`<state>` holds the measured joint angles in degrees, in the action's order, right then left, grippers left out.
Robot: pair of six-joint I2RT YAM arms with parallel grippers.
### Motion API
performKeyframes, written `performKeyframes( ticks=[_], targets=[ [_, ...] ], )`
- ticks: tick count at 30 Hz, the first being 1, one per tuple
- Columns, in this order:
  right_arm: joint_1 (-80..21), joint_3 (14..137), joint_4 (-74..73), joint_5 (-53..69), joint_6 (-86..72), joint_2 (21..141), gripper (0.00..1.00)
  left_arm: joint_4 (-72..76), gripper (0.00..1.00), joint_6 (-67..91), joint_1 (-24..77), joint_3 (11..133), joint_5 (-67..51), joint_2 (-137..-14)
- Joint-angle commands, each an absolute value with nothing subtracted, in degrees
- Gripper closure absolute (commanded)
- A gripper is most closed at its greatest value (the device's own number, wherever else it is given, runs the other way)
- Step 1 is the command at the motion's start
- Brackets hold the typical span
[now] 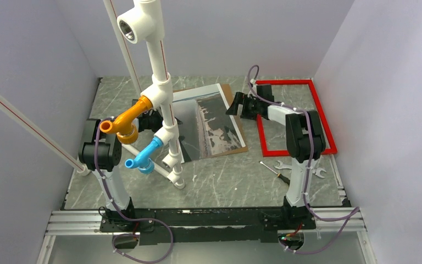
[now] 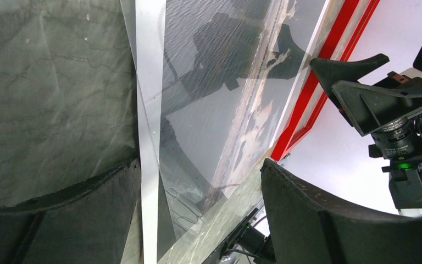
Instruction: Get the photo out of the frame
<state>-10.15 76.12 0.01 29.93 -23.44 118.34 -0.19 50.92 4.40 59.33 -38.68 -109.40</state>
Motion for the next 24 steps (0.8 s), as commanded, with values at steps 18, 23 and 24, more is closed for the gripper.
performKeyframes(
  ticks=[18,23,24],
  targets=[
    [-11.93,54.34,-0.27,23.00,-22.38,99.10,0.01,3.65,0.18,53.17,5.44,57.83,-40.53,-108.88],
    [-12.17,53.91,-1.90,21.29,-21.75,93.74,0.01,3.40,0.18,53.03,5.62,57.68,-40.56,-108.13],
    [-12.13,54.02,-2.65,20.68,-21.21,93.03,0.01,3.19,0.18,52.96,5.62,57.77,-40.60,-108.03]
  ],
)
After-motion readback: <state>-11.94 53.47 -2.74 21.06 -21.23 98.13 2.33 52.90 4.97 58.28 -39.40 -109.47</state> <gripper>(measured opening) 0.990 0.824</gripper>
